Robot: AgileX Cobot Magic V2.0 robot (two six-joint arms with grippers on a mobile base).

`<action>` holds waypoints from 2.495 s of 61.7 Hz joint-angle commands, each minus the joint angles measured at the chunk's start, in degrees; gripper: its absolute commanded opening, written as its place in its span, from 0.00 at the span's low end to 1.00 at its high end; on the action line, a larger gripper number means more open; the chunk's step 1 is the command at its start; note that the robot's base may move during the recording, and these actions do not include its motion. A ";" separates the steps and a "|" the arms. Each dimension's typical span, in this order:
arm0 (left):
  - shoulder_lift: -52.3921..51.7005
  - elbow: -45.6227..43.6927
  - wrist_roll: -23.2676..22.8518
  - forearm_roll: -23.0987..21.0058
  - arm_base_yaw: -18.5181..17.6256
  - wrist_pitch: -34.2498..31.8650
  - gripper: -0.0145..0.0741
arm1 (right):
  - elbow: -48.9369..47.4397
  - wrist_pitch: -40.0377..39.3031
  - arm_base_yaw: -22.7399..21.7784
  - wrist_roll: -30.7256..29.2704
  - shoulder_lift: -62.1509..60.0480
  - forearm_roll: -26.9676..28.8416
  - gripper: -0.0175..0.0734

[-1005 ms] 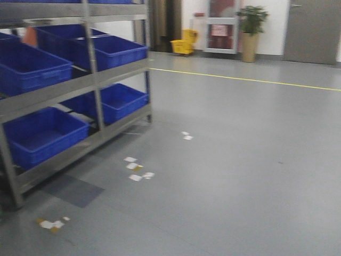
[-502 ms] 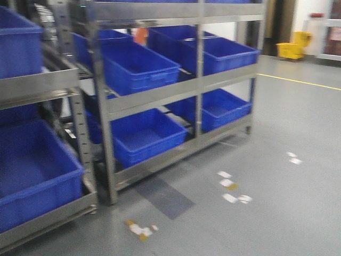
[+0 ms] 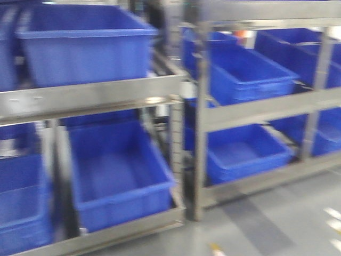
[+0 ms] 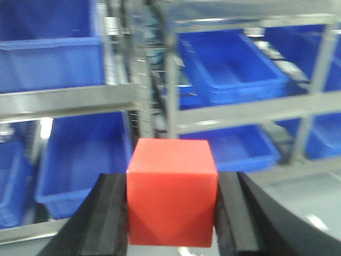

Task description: Sort and place red and blue blocks on shelf

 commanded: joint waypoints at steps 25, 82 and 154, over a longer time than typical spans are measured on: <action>0.46 -1.62 -0.02 -0.02 0.01 -5.09 0.30 | -1.62 -5.01 -0.33 -0.39 0.27 -0.62 0.61; 0.46 -1.62 -0.02 -0.02 0.01 -5.09 0.30 | -1.62 -5.01 -0.33 -0.39 0.27 -0.62 0.61; 0.46 -1.62 -0.02 -0.02 0.01 -5.09 0.30 | -1.62 -5.01 -0.33 -0.39 0.27 -0.62 0.61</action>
